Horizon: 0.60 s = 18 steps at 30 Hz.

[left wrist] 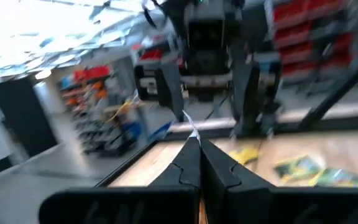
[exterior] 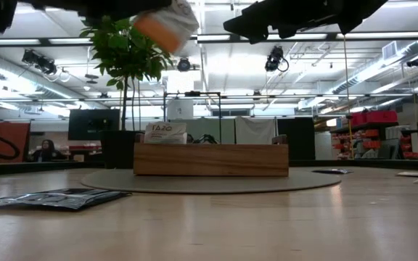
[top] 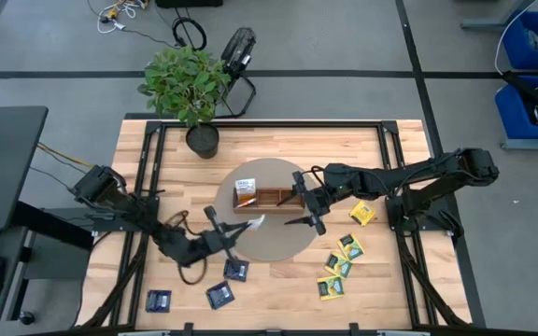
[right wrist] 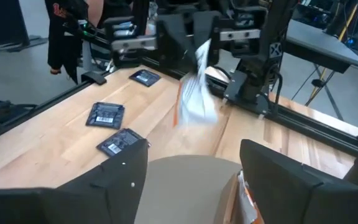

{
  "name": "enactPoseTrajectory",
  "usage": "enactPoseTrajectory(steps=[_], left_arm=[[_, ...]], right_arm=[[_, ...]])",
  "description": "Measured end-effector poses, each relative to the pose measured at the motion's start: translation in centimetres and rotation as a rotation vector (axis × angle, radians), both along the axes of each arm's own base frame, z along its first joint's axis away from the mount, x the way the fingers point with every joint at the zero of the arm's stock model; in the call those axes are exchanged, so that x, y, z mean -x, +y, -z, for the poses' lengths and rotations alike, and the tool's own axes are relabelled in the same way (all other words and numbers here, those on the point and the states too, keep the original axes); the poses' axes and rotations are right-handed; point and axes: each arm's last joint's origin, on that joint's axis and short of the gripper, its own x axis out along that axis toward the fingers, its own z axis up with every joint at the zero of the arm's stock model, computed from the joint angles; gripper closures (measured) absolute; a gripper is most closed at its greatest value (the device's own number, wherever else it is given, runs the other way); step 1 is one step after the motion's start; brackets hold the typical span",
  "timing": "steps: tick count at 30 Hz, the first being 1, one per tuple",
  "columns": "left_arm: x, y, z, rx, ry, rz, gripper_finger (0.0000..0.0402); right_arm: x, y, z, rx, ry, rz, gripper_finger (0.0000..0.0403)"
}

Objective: Pick & Place Tea
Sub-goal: Put the orange tea bag into the left section of the wooden organizer

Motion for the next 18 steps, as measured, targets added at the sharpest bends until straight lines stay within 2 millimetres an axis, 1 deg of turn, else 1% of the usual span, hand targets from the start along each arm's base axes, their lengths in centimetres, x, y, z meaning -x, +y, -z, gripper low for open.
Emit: enactPoseTrajectory(steps=[3,7,12,15,18], left_arm=[[1.4,1.1,0.7,-0.001,-0.073,0.078,0.0400],[2.0,2.5,2.1,0.017,-0.062,0.086,0.0400],[1.5,3.3,3.5,-0.023,-0.012,0.074,0.0400],[1.0,3.4,4.9,-0.064,0.039,0.115,0.0400],[0.6,3.7,6.5,-0.065,0.079,0.103,0.0400]], right_arm=[[0.0,0.0,0.0,0.000,0.000,0.000,0.0141],[0.0,0.0,0.0,-0.004,0.000,0.001,0.0144],[0.0,0.0,-0.1,-0.017,-0.002,0.005,0.0145],[-0.1,0.0,-0.2,-0.031,-0.011,0.009,0.0145],[-0.1,0.0,-0.3,-0.033,-0.020,0.010,0.0145]])
